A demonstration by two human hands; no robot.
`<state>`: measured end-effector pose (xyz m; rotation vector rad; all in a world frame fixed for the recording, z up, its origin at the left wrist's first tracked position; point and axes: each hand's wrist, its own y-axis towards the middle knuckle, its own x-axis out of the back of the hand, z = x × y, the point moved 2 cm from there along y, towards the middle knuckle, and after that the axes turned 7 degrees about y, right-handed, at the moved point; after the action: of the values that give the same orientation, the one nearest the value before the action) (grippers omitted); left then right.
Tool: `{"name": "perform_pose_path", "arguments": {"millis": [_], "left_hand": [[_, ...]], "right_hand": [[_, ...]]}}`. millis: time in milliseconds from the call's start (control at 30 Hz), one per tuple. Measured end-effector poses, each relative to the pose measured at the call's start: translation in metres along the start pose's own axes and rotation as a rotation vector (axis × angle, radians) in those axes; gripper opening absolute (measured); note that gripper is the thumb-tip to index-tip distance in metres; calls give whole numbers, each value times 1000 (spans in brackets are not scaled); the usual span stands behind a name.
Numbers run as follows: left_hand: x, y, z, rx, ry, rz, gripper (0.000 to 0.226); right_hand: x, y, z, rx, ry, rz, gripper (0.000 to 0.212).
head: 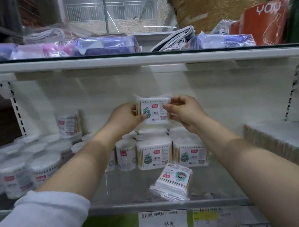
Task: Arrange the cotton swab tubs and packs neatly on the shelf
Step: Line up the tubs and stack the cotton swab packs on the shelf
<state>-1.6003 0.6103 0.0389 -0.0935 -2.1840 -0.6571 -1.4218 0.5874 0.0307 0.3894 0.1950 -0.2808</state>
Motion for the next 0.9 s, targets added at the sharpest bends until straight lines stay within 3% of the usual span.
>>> {"name": "perform_pose_path", "arguments": {"millis": [333,467,667,900], "left_hand": [[-24,20,23,51,32,76,18],[-29,23,28,50,68,100,23],[-32,24,30,55,71,123,27],[-25,20,26,49,177,189,21]], "right_hand": [[8,13,-30,-32,-138,-9,27],[6,18,-32,-7,-228,3,18],[5,24,-37,2,-306,-20,21],[7,15,-22,55,-423,-4,72]]}}
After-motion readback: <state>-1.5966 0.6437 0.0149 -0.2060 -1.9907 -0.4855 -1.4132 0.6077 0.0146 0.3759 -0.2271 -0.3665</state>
